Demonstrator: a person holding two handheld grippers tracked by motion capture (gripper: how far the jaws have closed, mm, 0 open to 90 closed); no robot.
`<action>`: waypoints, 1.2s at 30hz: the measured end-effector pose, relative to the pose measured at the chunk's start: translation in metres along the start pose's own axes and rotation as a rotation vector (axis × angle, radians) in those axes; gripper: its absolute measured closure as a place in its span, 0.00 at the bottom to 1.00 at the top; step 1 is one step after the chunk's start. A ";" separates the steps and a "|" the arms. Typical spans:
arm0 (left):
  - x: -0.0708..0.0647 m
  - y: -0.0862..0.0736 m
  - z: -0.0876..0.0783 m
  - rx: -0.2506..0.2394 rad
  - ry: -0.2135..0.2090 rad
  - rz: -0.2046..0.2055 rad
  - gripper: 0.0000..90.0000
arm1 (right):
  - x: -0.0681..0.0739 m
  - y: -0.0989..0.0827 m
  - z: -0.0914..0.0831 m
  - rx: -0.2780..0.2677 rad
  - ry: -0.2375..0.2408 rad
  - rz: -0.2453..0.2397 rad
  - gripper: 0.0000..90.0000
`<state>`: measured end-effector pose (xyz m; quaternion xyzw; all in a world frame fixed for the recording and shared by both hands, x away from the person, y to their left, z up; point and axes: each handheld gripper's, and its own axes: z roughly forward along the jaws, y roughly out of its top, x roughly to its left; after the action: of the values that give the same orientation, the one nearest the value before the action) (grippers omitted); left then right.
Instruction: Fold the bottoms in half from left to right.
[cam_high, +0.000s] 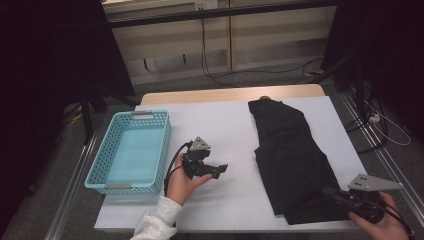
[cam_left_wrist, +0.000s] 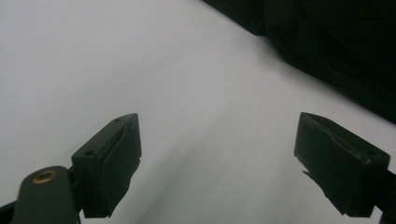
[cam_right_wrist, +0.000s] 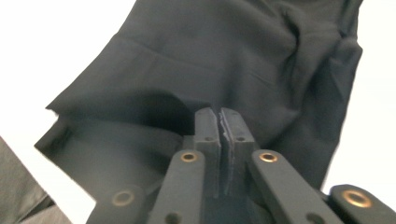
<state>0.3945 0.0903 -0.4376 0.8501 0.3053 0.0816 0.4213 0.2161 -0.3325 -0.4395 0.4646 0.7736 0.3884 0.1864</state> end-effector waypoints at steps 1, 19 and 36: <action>0.000 0.000 0.000 0.003 -0.001 -0.002 0.17 | -0.001 -0.002 -0.003 0.003 -0.009 -0.001 0.82; 0.003 -0.001 0.000 0.014 -0.007 -0.010 0.17 | -0.035 0.018 0.054 0.048 -0.169 0.109 0.80; 0.002 -0.001 -0.006 -0.001 0.000 -0.021 0.15 | -0.052 0.016 0.028 0.045 -0.136 0.110 1.00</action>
<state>0.3933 0.0959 -0.4347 0.8466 0.3141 0.0770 0.4226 0.2694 -0.3612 -0.4488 0.5357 0.7411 0.3482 0.2064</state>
